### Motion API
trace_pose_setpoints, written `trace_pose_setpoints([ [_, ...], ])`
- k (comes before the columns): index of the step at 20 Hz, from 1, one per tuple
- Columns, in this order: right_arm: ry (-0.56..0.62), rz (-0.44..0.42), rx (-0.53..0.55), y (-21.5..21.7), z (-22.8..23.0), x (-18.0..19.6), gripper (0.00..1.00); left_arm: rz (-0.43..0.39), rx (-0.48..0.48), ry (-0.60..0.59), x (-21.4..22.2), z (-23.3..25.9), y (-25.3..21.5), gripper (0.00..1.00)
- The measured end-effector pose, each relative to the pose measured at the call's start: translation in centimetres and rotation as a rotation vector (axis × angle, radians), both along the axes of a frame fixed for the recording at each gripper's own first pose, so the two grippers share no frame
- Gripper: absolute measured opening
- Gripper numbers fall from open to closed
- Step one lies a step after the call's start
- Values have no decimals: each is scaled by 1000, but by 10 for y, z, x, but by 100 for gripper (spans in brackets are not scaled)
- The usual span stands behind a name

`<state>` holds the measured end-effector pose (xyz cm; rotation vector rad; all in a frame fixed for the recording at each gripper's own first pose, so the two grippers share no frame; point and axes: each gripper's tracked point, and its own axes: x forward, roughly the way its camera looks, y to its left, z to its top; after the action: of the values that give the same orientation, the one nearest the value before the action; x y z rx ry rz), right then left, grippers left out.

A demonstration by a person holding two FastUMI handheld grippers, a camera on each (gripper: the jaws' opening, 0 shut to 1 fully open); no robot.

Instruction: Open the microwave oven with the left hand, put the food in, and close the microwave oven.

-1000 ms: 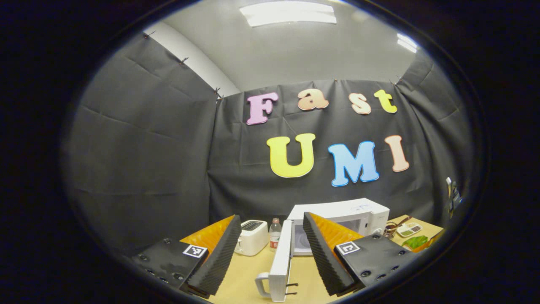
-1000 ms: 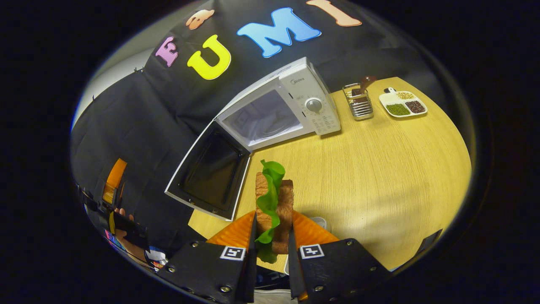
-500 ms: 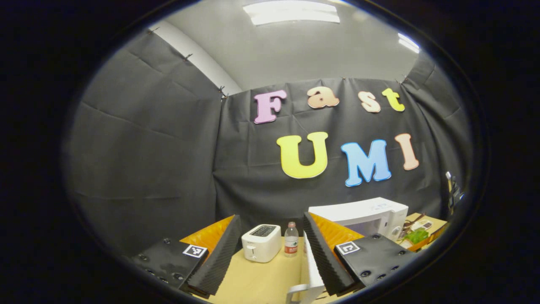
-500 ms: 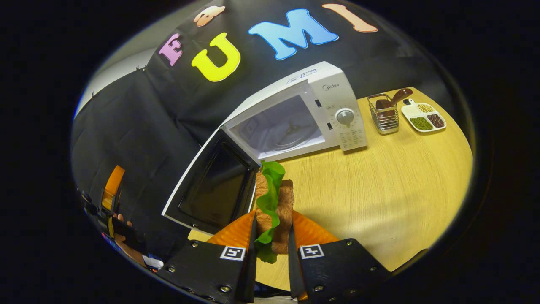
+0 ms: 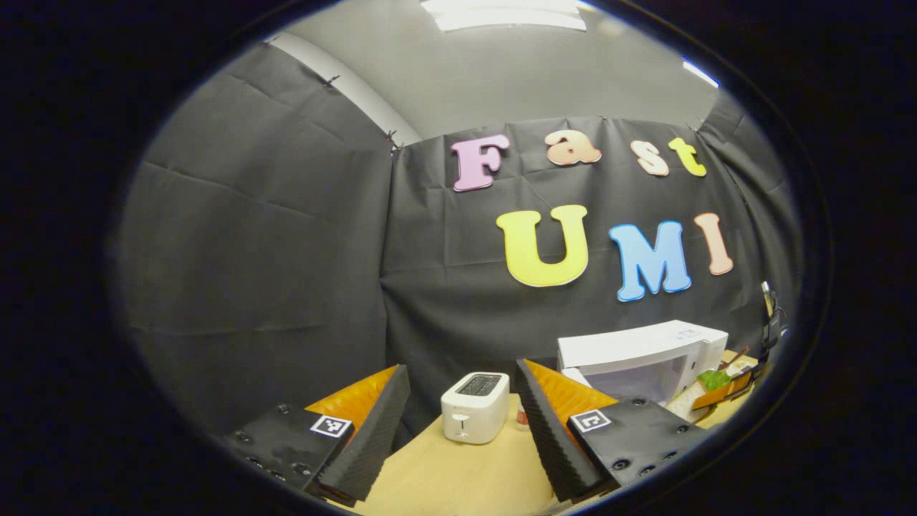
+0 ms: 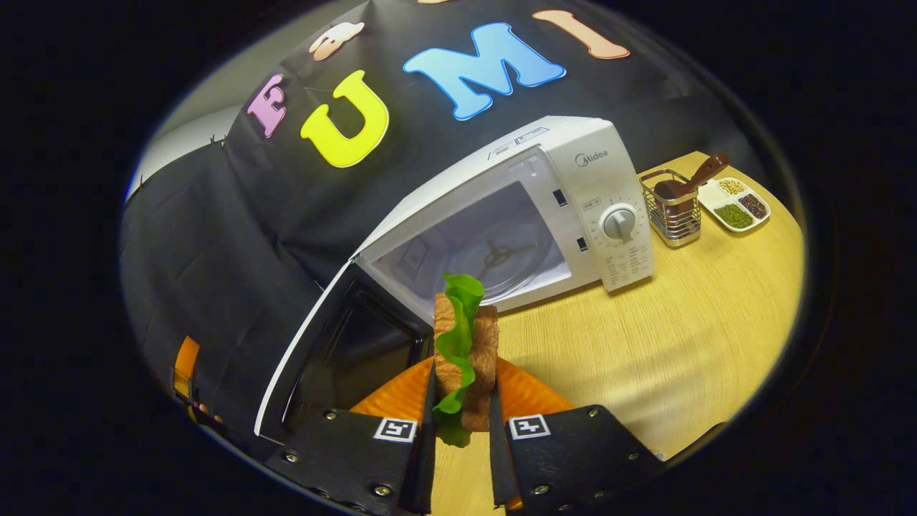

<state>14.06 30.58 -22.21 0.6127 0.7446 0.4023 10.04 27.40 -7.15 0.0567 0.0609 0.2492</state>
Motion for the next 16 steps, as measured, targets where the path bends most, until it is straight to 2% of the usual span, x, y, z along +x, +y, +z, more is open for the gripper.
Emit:
trace_pose_setpoints([
  [9, -40, -87, 11, 36, -23, 71, 32, 37, 36, 60, 5, -18, 47, 97],
  [12, -58, -115, 12, 48, -33, 89, 32, 49, 46, 84, 2, -27, 56, 93],
  [16, -90, -182, 34, 58, -38, 118, 32, 59, 61, 113, -2, -32, 68, 93],
])
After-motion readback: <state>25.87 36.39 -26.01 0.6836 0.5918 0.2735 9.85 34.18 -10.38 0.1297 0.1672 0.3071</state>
